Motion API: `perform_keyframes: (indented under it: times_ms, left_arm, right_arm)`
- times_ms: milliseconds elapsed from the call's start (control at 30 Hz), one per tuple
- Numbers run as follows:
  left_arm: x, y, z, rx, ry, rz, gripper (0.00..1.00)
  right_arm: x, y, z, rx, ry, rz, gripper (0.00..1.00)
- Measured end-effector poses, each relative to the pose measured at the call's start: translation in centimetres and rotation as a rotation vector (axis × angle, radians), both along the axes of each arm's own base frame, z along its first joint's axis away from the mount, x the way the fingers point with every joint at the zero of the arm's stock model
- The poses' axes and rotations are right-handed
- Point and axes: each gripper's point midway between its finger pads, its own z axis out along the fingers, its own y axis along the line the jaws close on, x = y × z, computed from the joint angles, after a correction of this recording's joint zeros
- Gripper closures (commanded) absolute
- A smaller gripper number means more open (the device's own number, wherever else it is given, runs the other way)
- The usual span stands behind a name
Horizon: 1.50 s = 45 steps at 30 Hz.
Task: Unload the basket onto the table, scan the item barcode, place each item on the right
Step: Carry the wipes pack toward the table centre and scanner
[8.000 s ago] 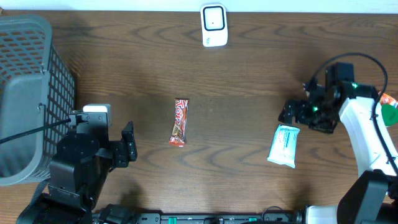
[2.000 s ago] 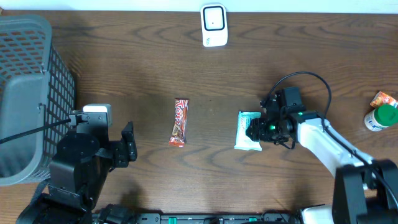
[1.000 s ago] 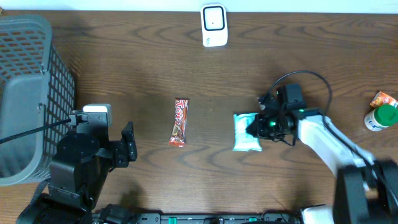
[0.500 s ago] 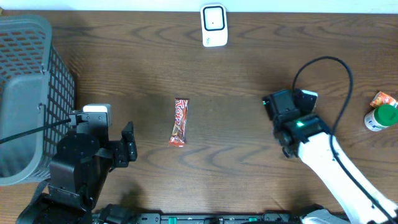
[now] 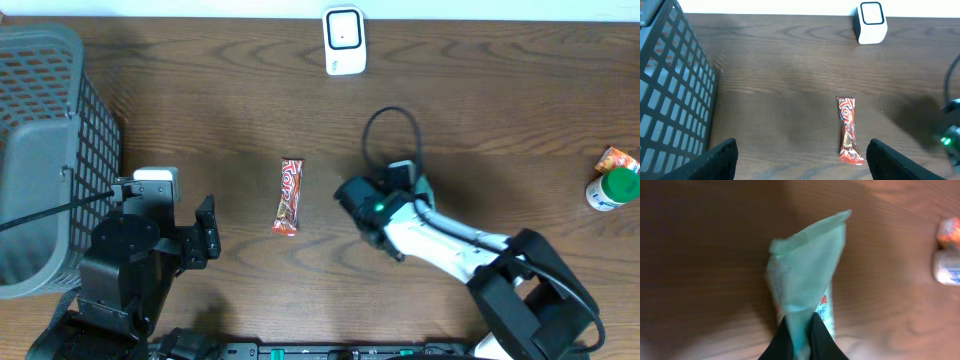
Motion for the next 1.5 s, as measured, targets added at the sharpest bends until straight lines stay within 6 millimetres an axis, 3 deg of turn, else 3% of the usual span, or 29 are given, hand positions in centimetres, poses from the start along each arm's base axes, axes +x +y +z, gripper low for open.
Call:
perform_keyframes:
  times_ms: [100,133,167,200,300,333,433,500,600,800,967,1133,1333,1500]
  left_arm:
    - [0.0,0.0,0.0,0.0,0.0,0.0,0.17]
    - [0.0,0.0,0.0,0.0,0.0,0.0,0.17]
    - [0.0,0.0,0.0,0.0,0.0,0.0,0.17]
    - [0.0,0.0,0.0,0.0,0.0,0.0,0.17]
    - [0.0,0.0,0.0,0.0,0.0,0.0,0.17]
    - [0.0,0.0,0.0,0.0,0.0,0.0,0.17]
    - [0.0,0.0,0.0,0.0,0.0,0.0,0.17]
    - [0.0,0.0,0.0,0.0,0.0,0.0,0.17]
    - [0.0,0.0,0.0,0.0,0.0,0.0,0.17]
    - [0.0,0.0,0.0,0.0,0.0,0.0,0.17]
    - [0.0,0.0,0.0,0.0,0.0,0.0,0.17]
    - [0.0,0.0,0.0,0.0,0.0,0.0,0.17]
    - [0.0,0.0,0.0,0.0,0.0,0.0,0.17]
    - [0.0,0.0,0.0,0.0,0.0,0.0,0.17]
  right_arm:
    - [-1.0,3.3,-0.6,0.078,0.04,0.08,0.82]
    - [-1.6,4.7,-0.8,0.113,0.066,0.11,0.7]
    - [-2.1,5.9,-0.9,0.145,0.087,0.135,0.24]
    - [-2.5,7.2,-0.9,0.177,0.105,0.161,0.01]
    - [-3.8,10.7,-0.4,0.252,0.155,0.247,0.01]
    - [-4.1,11.5,-0.1,0.267,0.17,0.265,0.03]
    - [-4.6,12.2,0.8,0.276,0.21,0.273,0.68]
    - [-4.4,12.2,1.5,0.284,0.222,0.26,0.99]
    - [-3.4,12.2,2.3,0.32,0.221,0.225,0.99]
    - [-1.9,8.2,2.3,0.321,0.267,0.082,0.99]
    - [-1.2,7.1,2.3,0.334,0.267,0.036,0.99]
    - [-1.3,6.9,2.0,0.347,0.279,0.028,0.99]
    - [-3.4,5.9,-1.4,0.365,0.32,0.001,0.99]
    - [-3.5,6.5,-1.6,0.421,0.315,0.01,0.99]
